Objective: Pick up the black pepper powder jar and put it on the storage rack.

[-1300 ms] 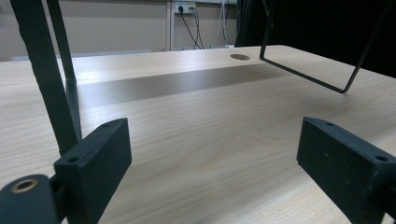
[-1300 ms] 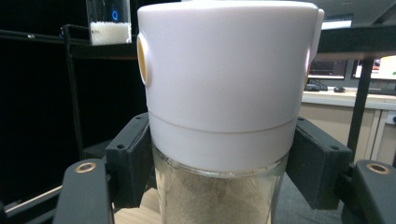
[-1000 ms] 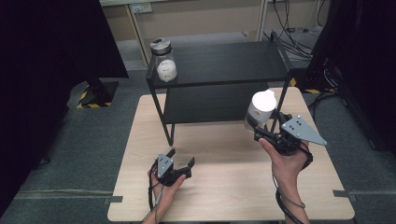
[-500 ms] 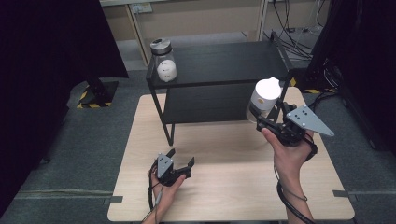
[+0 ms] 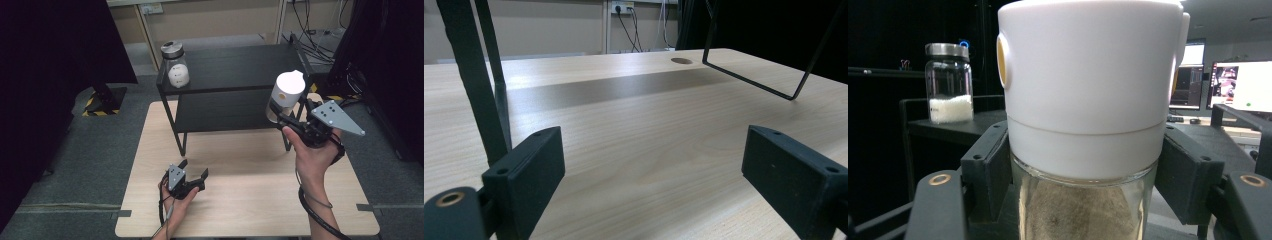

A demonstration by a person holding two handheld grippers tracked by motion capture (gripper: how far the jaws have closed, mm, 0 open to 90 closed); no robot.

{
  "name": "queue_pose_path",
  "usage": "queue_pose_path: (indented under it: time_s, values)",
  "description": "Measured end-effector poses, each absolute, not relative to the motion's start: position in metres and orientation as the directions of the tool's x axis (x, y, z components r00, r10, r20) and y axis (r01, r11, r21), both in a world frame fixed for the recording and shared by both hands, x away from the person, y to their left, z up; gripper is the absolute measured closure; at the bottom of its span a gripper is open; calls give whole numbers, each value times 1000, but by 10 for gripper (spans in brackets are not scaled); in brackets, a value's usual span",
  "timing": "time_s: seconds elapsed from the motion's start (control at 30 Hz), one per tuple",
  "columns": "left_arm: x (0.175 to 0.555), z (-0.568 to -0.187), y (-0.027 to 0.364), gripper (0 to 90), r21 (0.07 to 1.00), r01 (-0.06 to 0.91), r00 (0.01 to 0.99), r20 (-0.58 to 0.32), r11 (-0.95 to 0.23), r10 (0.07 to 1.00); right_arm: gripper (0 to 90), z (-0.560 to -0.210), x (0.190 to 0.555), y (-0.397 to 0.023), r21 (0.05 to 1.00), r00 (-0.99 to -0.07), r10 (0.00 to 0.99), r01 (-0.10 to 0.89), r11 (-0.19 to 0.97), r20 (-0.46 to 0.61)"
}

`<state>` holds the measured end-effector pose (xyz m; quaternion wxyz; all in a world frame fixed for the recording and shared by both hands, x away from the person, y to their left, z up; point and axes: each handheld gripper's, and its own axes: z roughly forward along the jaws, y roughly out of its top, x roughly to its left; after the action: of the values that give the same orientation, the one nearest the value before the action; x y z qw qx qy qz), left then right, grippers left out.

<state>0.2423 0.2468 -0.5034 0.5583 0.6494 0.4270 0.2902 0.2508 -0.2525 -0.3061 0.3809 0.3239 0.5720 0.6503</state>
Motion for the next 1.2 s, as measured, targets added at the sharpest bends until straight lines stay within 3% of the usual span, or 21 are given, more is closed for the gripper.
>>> queue_pose_path:
  time_s: [1.2]
  values:
    - [243, -503, 248, 93, 972, 234, 468, -103, -11, 878, 307, -243, 277, -250, 988, -465, 885, -127, -90, 21]
